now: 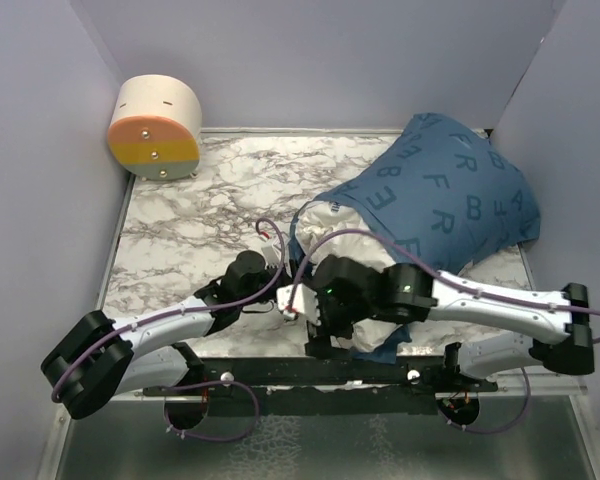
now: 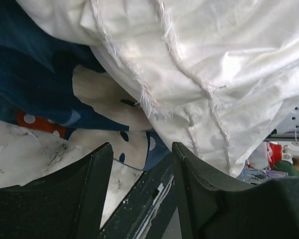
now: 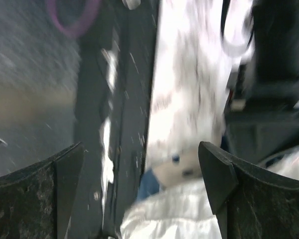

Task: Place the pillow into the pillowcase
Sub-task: Stuff the pillow into the pillowcase.

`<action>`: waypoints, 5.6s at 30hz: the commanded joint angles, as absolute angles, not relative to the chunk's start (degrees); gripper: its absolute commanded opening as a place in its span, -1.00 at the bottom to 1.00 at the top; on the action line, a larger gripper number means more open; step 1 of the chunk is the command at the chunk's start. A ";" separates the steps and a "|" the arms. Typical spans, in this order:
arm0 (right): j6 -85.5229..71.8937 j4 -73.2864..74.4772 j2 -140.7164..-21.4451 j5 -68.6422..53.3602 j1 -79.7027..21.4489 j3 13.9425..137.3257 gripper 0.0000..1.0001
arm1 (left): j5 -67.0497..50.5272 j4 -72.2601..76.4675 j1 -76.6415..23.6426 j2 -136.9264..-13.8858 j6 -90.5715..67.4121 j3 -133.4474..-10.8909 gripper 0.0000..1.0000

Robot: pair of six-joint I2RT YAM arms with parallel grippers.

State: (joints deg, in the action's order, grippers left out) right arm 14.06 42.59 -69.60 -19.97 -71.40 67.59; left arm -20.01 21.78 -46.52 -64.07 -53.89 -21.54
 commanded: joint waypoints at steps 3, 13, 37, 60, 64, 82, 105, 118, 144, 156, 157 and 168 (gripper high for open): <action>4.82 67.09 -75.28 17.67 -74.71 68.63 0.92 | -15.50 27.47 -46.59 -65.65 -52.53 -22.76 0.04; -1.72 69.80 -76.12 37.35 -74.64 58.23 0.45 | -17.34 33.18 -46.59 -65.39 -55.51 -18.42 0.13; 6.88 44.23 -69.77 38.20 -58.62 69.46 -0.99 | -5.22 51.61 -52.66 -82.26 -69.37 -24.42 -0.47; 7.38 43.59 -68.22 35.95 -58.16 67.15 -0.99 | 10.22 49.77 -52.56 -95.53 -70.41 -31.58 -0.06; 7.43 43.59 -68.12 35.71 -58.13 67.07 -0.99 | 13.88 49.82 -52.56 -96.68 -71.57 -31.68 -0.01; 6.86 42.44 -67.94 34.04 -58.13 64.33 -0.99 | 12.79 62.11 -52.58 -108.46 -75.06 -36.15 0.01; 6.78 41.13 -67.14 33.15 -57.32 62.63 -0.99 | 9.20 74.26 -52.44 -107.58 -76.70 -28.36 -0.35; 7.06 41.21 -67.15 33.14 -57.22 62.86 -0.99 | 10.48 74.15 -52.73 -108.47 -76.60 -29.72 -0.16; 7.63 39.80 -67.16 31.59 -56.40 61.34 -0.99 | 10.32 62.35 -51.56 -120.31 -76.33 -39.88 -0.53; 6.45 35.35 -70.27 25.85 -49.68 58.38 -0.99 | 7.01 72.14 -53.21 -105.97 -68.78 -24.78 -1.00; 6.08 35.18 -71.11 25.90 -49.40 58.58 -0.99 | 6.16 72.20 -53.49 -104.26 -68.12 -24.02 -1.00; 0.49 25.29 -85.18 23.34 -47.30 55.99 -0.99 | -2.09 59.57 -54.78 -77.62 -59.65 -23.24 -1.00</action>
